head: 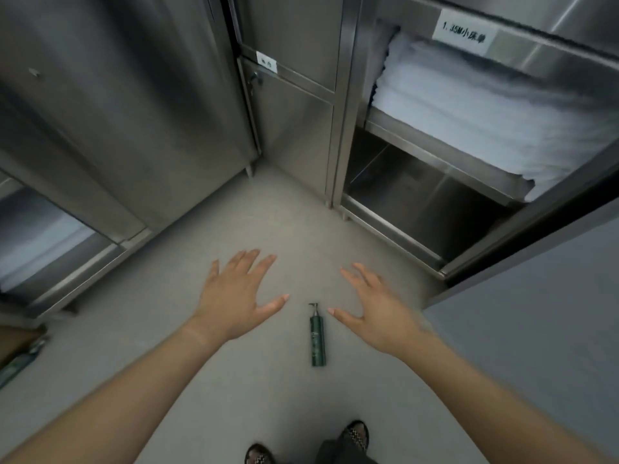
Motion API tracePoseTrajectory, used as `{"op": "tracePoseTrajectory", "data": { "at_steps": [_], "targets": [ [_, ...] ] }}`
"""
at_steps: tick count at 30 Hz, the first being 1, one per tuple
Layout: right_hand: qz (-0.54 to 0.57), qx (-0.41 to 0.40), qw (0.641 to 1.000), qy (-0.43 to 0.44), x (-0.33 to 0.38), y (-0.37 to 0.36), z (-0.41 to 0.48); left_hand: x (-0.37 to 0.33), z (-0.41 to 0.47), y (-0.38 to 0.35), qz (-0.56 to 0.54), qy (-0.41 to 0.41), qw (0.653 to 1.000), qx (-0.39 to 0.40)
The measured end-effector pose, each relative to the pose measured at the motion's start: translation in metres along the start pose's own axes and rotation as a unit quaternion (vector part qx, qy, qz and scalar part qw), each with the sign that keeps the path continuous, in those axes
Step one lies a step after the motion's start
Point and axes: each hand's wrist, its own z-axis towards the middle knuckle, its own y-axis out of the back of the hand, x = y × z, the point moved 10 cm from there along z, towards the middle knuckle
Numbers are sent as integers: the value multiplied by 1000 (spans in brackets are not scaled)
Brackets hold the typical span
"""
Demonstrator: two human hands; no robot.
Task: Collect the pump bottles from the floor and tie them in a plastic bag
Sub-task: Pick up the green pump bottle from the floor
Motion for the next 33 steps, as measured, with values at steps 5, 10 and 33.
{"op": "tracePoseTrajectory", "data": {
  "at_steps": [5,10,33],
  "targets": [
    [25,11,1000,-15,-61,-131,43,22,22,-148,-15,33,999,33],
    [53,21,998,-37,-135,-275,102,48,56,-320,-29,49,997,50],
    [125,-32,985,-115,-341,-647,237,108,142,-811,-14,4,988,156]
  ]
}}
